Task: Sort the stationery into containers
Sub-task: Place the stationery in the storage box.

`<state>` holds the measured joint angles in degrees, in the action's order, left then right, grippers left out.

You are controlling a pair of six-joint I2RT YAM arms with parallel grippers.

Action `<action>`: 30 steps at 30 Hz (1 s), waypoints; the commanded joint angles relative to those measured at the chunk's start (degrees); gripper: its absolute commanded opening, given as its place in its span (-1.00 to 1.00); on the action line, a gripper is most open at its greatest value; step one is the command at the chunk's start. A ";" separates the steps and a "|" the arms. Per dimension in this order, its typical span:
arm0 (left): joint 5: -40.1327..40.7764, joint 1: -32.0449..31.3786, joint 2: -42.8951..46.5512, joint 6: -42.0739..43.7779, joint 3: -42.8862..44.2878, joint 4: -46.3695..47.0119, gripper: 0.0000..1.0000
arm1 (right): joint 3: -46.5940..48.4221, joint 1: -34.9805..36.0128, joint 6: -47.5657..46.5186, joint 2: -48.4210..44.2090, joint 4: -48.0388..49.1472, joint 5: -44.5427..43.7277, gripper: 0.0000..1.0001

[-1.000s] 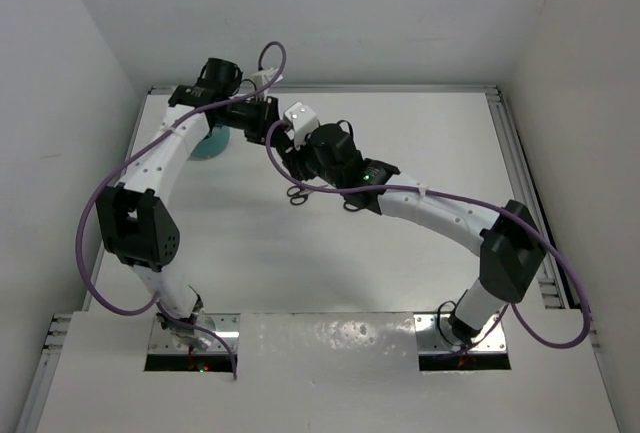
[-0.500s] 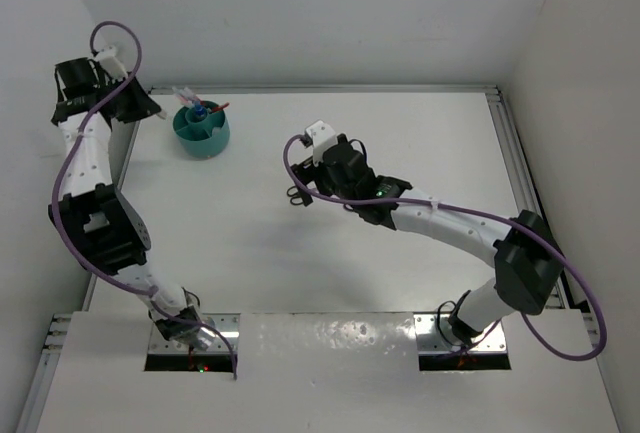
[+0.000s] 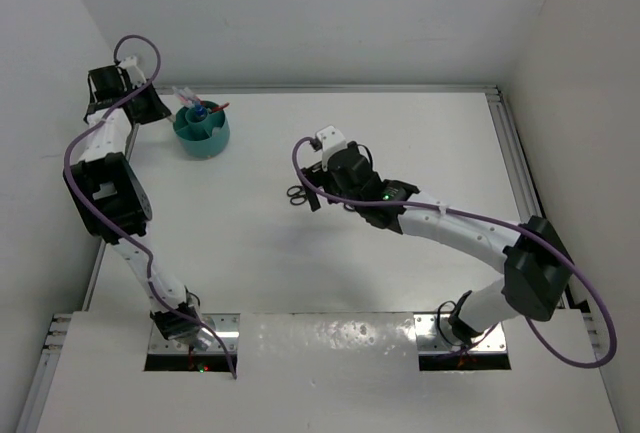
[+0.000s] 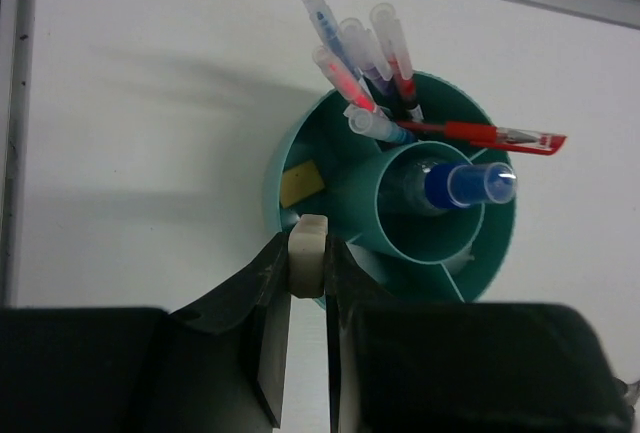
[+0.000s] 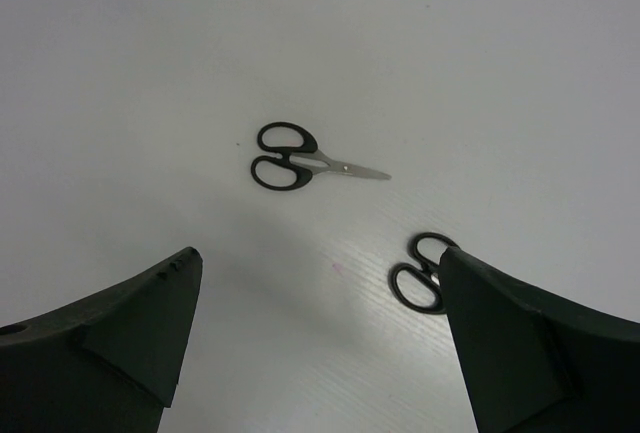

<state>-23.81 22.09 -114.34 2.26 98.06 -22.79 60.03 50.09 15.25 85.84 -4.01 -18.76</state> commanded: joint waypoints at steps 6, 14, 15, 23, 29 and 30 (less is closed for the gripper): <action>0.43 -1.17 -2.99 2.92 4.95 1.87 -1.00 | -4.65 0.28 4.00 -5.16 -1.61 -3.47 0.98; 2.19 -3.98 -3.34 4.33 2.40 7.93 -1.00 | -5.54 0.36 4.62 -5.95 -3.72 -4.09 0.98; 2.45 -4.33 -3.51 4.33 2.40 8.02 -1.00 | -5.62 0.36 4.71 -6.12 -3.72 -4.17 0.98; 6.85 -5.82 -4.92 5.91 3.72 6.26 -0.52 | -6.77 0.36 5.58 -7.62 -4.43 -4.79 0.98; 8.34 -5.91 -4.22 5.74 3.63 6.09 -0.27 | -6.68 0.36 5.58 -7.97 -4.43 -4.70 0.98; 8.43 -5.91 -4.05 5.91 3.63 6.00 -0.27 | -6.68 0.45 5.58 -7.89 -4.34 -4.79 0.98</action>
<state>-16.75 16.36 -119.35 7.44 100.40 -18.24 53.32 50.09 19.97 79.70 -9.34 -22.50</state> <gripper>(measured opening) 0.360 0.985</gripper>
